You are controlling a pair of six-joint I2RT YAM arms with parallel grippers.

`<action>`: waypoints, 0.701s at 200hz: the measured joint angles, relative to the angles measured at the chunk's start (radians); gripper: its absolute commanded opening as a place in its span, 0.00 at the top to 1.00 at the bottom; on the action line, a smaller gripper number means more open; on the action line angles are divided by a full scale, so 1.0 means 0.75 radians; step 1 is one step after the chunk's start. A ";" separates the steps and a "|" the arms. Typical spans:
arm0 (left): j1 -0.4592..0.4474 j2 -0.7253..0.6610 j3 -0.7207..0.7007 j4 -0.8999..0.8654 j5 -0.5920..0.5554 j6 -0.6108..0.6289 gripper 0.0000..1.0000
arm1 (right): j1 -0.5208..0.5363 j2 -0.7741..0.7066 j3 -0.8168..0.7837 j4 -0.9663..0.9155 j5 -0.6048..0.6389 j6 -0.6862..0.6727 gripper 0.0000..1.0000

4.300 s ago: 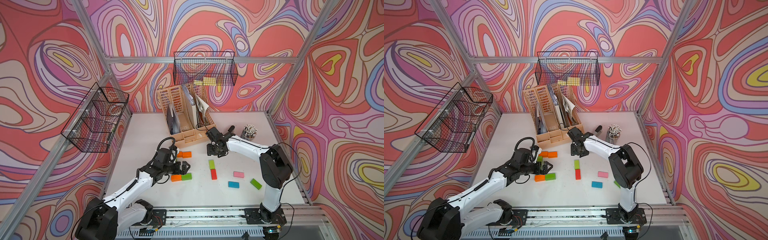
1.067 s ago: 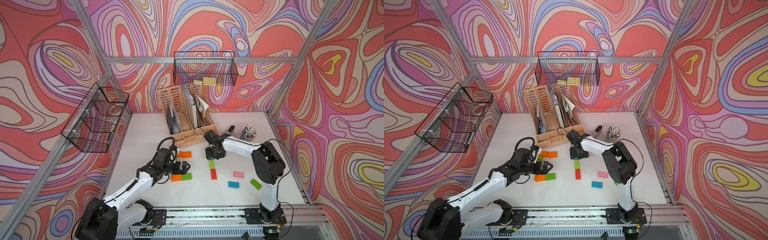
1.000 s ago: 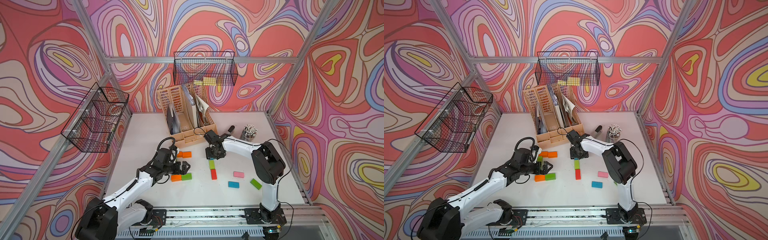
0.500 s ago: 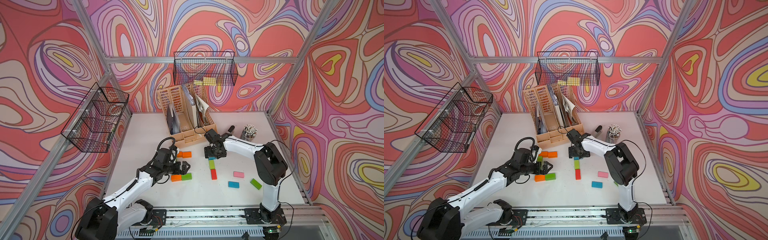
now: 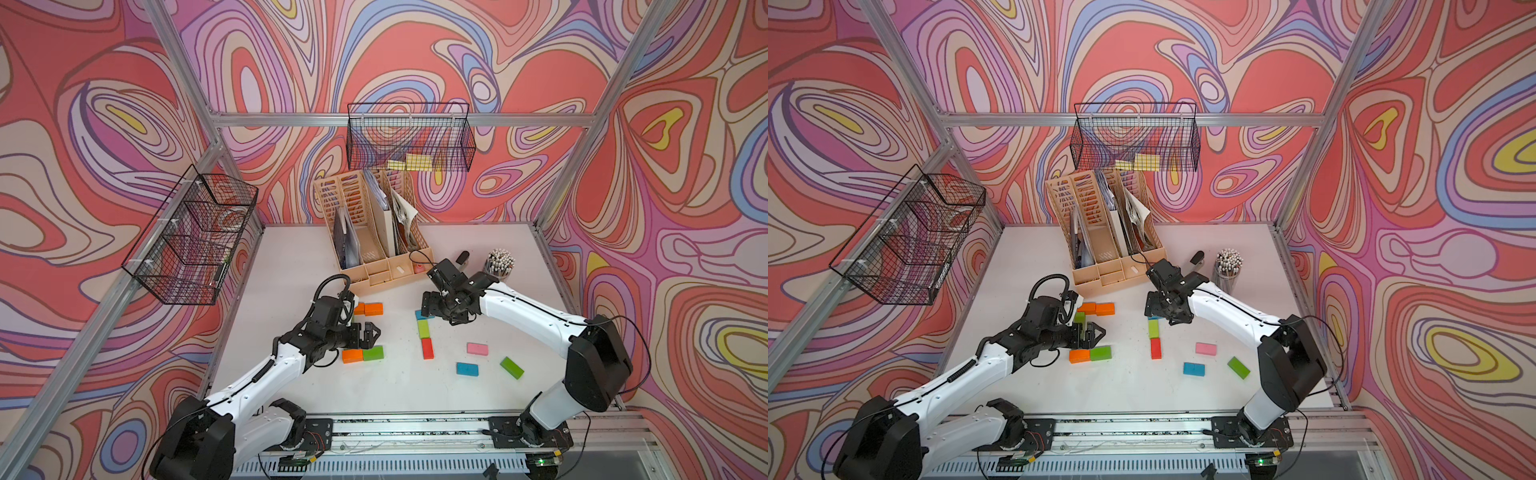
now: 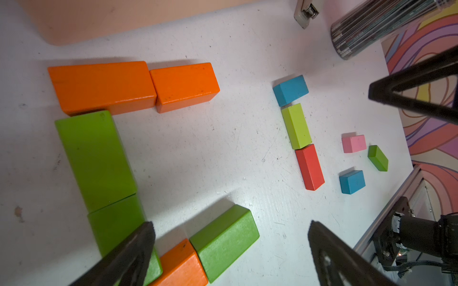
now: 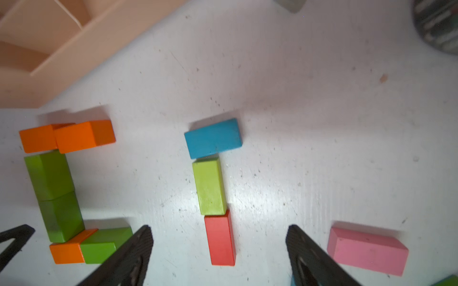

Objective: Assemble the letter c with building blocks
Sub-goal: Pick up the building block from the center of the board.

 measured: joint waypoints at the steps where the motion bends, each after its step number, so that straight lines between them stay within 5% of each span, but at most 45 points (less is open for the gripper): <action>1: 0.000 0.000 0.000 -0.001 0.000 0.000 0.01 | 0.002 -0.002 -0.003 -0.002 -0.001 0.002 0.11; 89: 0.000 -0.026 0.000 -0.002 -0.006 0.001 0.01 | 0.050 -0.269 -0.248 -0.198 -0.029 0.135 0.07; 140: 0.000 -0.026 0.000 -0.002 -0.017 0.009 0.01 | 0.057 -0.306 -0.388 -0.248 -0.081 0.142 0.16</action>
